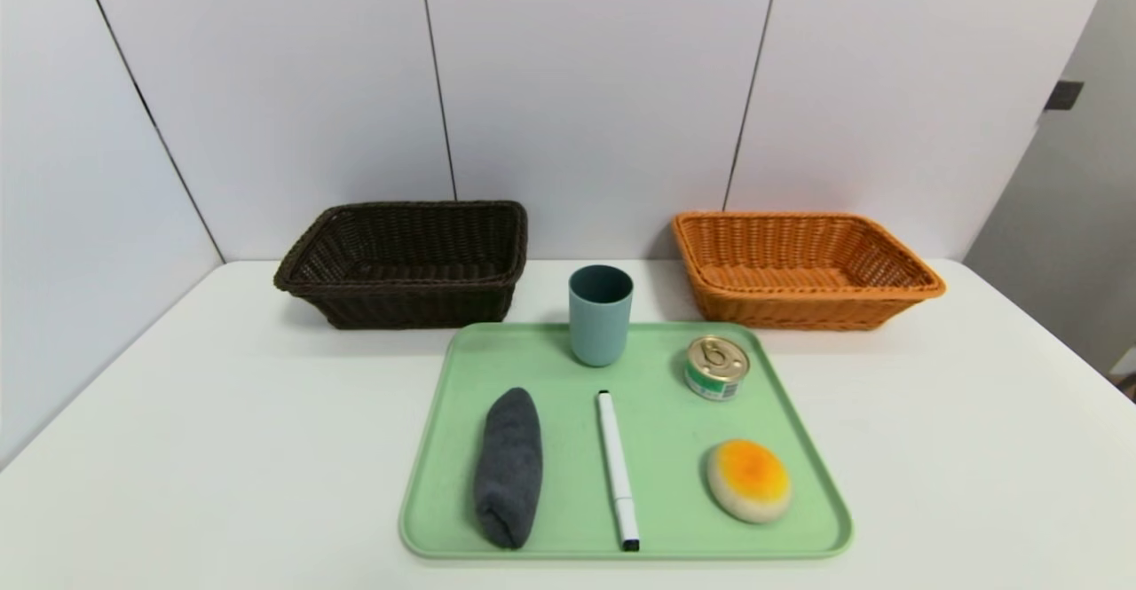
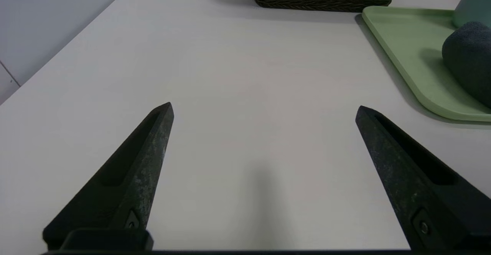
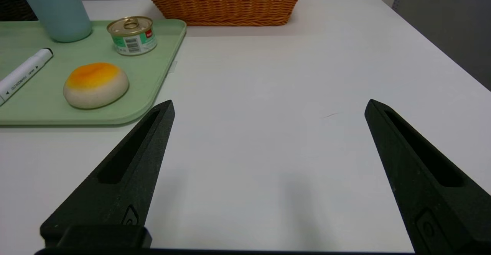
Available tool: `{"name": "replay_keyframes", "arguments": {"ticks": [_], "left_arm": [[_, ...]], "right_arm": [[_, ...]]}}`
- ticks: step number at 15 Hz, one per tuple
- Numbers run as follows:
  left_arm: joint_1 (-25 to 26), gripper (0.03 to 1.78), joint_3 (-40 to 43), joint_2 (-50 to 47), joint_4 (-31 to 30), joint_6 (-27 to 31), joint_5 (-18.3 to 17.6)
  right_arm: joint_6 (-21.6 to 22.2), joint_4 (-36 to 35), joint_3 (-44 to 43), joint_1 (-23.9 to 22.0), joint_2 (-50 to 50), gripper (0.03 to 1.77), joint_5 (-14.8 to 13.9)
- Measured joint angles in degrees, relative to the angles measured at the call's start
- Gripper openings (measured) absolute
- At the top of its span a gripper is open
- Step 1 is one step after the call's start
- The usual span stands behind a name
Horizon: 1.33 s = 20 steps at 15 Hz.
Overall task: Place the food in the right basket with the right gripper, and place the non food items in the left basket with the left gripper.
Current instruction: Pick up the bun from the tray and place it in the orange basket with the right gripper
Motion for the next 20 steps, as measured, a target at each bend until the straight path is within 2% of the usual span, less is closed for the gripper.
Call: {"name": "replay_keyframes", "arguments": {"ticks": [3, 5, 8, 10, 12, 15, 18, 20], "left_arm": [[0.0, 1.69, 0.0, 0.0, 0.0, -0.2, 0.0], [0.0, 1.69, -1.2, 0.1, 1.1, 1.6, -0.7], [0.0, 1.69, -8.5, 1.9, 7.4, 3.3, -3.0], [0.0, 1.69, -15.7, 6.6, 12.5, 3.4, -5.5], [0.0, 1.69, -22.1, 13.7, 14.1, 3.1, -6.9], [0.0, 1.69, -33.2, 26.9, 15.4, 2.4, -7.7], [0.0, 1.69, -46.2, 40.2, 17.5, 0.1, -8.0], [-0.4, 1.69, -55.3, 48.5, 20.2, -2.1, -8.0]], "right_arm": [[-0.3, -0.1, 0.0, 0.0, 0.0, 1.71, 0.0], [-2.0, 0.3, -0.1, 0.0, 0.0, 1.71, 0.4], [-5.4, 3.9, -2.1, 0.0, 1.8, 1.71, 2.4], [-5.8, 6.3, -6.8, -0.1, 4.8, 1.71, 5.3], [-5.3, 9.9, -15.6, -0.3, 11.9, 1.71, 8.3], [-4.2, 15.8, -31.6, -0.4, 27.7, 1.71, 12.2], [-2.1, 23.7, -50.1, 1.6, 45.5, 1.71, 13.8], [1.7, 31.1, -63.4, 5.3, 57.0, 1.71, 13.2]]}}
